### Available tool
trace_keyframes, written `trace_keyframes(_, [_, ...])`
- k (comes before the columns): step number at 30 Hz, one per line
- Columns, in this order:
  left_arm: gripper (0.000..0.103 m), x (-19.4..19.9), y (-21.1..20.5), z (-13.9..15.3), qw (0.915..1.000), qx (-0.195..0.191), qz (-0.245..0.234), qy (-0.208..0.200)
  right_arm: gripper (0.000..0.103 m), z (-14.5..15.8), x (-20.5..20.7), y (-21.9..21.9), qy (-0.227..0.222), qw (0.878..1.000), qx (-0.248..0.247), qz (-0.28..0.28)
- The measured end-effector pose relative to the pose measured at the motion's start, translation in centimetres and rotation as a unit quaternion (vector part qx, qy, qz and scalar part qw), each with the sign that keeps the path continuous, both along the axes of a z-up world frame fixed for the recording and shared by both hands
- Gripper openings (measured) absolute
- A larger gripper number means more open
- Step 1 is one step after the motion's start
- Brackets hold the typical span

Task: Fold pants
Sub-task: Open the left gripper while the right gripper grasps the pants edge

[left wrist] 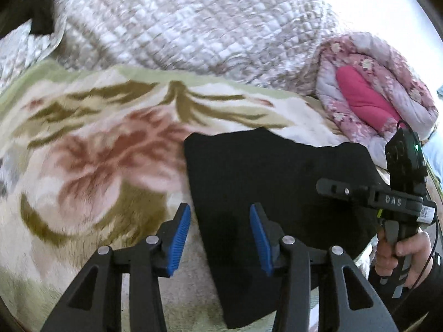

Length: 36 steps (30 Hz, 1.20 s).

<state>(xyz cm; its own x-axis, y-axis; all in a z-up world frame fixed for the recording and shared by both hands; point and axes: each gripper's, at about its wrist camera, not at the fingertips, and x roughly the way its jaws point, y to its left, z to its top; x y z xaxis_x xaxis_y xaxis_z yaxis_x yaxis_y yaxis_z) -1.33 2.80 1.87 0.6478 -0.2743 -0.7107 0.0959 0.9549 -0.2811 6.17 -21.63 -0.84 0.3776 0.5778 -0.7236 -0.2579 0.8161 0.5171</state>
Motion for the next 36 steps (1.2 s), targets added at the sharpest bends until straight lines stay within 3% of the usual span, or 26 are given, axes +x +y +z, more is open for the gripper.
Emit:
trace_keyframes(2, [0.047,0.0,0.1,-0.3,1.0,-0.002,-0.003,0.004,0.047,-0.1,0.2,0.4,0.003,1.0,0.004,0.005])
trace_keyframes(3, [0.047,-0.1,0.0,-0.2,1.0,0.0,-0.005,0.002,0.042,-0.2,0.2,0.6,0.009,1.0,0.016,0.01])
trace_keyframes(4, [0.047,-0.1,-0.1,-0.2,1.0,0.004,-0.006,-0.001,0.03,-0.3,0.2,0.5,0.017,0.999,0.029,0.016])
trace_keyframes(5, [0.047,-0.2,-0.2,-0.1,0.9999,0.009,-0.006,-0.005,0.026,-0.7,0.0,0.5,0.031,0.998,0.046,0.026])
trace_keyframes(7, [0.047,-0.2,-0.3,-0.1,0.9999,0.013,-0.006,-0.007,0.013,-0.8,-0.3,0.5,0.025,0.999,0.037,0.027])
trace_keyframes(10, [0.047,0.0,-0.4,-0.3,0.9999,0.01,-0.005,-0.003,0.003,-0.9,0.0,0.1,0.031,0.999,0.039,0.013])
trace_keyframes(16, [0.047,-0.3,-0.6,-0.1,0.9997,0.019,-0.009,-0.012,0.002,1.8,-0.9,-0.6,-0.031,0.999,0.042,0.001])
trace_keyframes(21, [0.047,-0.4,-0.7,0.0,0.9996,0.021,-0.011,-0.013,0.003,-0.3,-0.4,-1.4,0.008,1.0,-0.015,-0.023])
trace_keyframes(30, [0.047,-0.9,-1.4,0.6,0.9991,0.019,-0.027,-0.028,0.006,1.0,-1.3,-2.0,-0.026,0.997,-0.058,-0.034])
trace_keyframes(36, [0.047,-0.9,-1.9,0.4,0.9989,0.02,-0.032,-0.029,0.008,0.6,-1.1,-2.4,-0.01,0.998,-0.051,-0.032])
